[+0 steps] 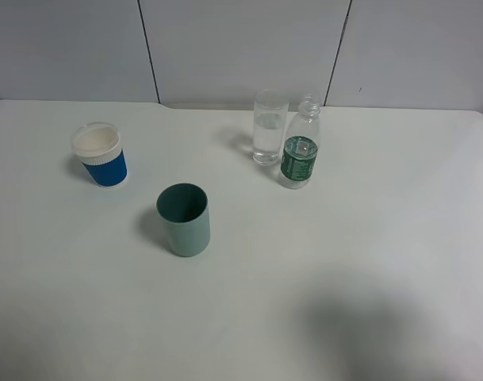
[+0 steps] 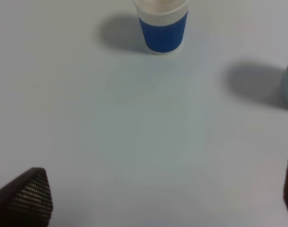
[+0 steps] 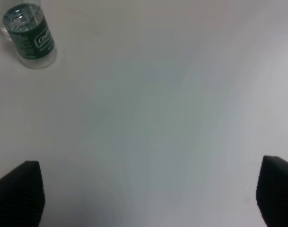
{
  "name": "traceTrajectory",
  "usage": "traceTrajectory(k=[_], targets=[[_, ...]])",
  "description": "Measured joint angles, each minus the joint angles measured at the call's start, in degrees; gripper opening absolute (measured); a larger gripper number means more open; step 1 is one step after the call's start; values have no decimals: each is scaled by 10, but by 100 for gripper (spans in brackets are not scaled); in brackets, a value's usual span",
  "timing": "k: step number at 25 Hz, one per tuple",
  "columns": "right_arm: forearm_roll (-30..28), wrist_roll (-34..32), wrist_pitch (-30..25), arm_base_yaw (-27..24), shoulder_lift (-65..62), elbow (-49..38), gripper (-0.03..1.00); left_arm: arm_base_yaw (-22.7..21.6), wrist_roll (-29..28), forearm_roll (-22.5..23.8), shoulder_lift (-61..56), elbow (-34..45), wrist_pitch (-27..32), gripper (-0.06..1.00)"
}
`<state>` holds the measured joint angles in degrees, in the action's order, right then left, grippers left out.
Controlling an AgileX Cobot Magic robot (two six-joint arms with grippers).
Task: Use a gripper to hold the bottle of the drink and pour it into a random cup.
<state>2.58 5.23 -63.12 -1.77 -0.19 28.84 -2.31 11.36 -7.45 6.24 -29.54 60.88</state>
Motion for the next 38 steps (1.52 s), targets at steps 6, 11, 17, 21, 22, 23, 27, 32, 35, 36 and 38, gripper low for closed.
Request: traceTrajectory(k=[6,11,17,21,22,23,27,32,35,36,38], targets=[[-2,-5,19,0,0,-8,88,0,0,0,0,0,0,99],[-22,-34,23,0,0,-13,88,0,0,0,0,0,0,99],[-58,-84,24,0,0,-13,88,0,0,0,0,0,0,99],[-58,-85,24,0,0,-13,88,0,0,0,0,0,0,99],[-58,-85,24,0,0,-13,88,0,0,0,0,0,0,99],[-58,-85,24,0,0,-13,88,0,0,0,0,0,0,99],[-58,-86,24,0,0,-13,88,0,0,0,0,0,0,99],[-58,-88,24,0,0,-13,88,0,0,0,0,0,0,99],[-58,-89,24,0,0,-13,88,0,0,0,0,0,0,99],[-58,-89,24,0,0,-13,88,0,0,0,0,0,0,99],[-58,-89,24,0,0,-13,88,0,0,0,0,0,0,99]])
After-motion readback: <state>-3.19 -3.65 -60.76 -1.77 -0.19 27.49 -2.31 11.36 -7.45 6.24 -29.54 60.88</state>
